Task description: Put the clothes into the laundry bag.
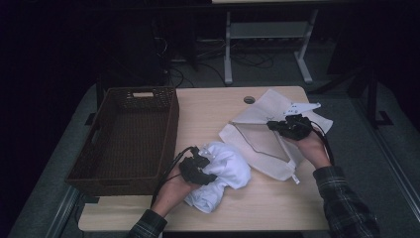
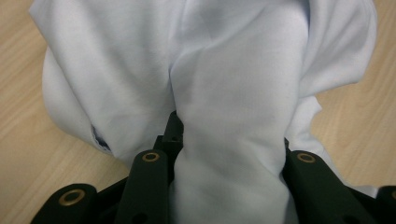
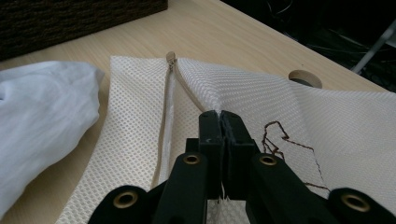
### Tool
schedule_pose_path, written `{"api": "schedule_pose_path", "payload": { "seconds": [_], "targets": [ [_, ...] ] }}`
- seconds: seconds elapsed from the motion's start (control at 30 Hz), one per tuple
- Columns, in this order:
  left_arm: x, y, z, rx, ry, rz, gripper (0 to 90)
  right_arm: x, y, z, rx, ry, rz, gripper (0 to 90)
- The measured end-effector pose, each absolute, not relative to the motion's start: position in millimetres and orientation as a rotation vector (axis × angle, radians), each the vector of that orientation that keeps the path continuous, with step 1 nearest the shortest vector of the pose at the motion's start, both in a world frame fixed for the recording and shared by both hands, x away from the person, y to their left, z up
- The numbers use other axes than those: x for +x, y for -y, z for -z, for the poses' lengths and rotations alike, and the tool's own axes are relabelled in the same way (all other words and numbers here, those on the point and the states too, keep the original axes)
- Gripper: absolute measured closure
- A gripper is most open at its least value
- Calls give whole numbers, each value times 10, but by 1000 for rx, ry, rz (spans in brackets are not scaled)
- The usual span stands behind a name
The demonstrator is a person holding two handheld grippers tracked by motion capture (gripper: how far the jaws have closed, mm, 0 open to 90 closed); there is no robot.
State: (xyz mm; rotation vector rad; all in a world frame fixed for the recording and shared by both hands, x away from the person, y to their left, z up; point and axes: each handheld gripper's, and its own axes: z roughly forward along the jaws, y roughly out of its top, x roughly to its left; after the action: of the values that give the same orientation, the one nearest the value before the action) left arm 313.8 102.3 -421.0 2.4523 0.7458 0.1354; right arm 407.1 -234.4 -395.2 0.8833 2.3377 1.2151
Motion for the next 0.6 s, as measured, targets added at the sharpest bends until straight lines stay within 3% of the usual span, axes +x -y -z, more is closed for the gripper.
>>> {"api": "schedule_pose_path", "payload": {
  "seconds": [0.6],
  "targets": [
    [3087,-891,3995,2452,-626,-169,637,4036,2255,4008,833,-2404,-1202,876]
  ]
}}
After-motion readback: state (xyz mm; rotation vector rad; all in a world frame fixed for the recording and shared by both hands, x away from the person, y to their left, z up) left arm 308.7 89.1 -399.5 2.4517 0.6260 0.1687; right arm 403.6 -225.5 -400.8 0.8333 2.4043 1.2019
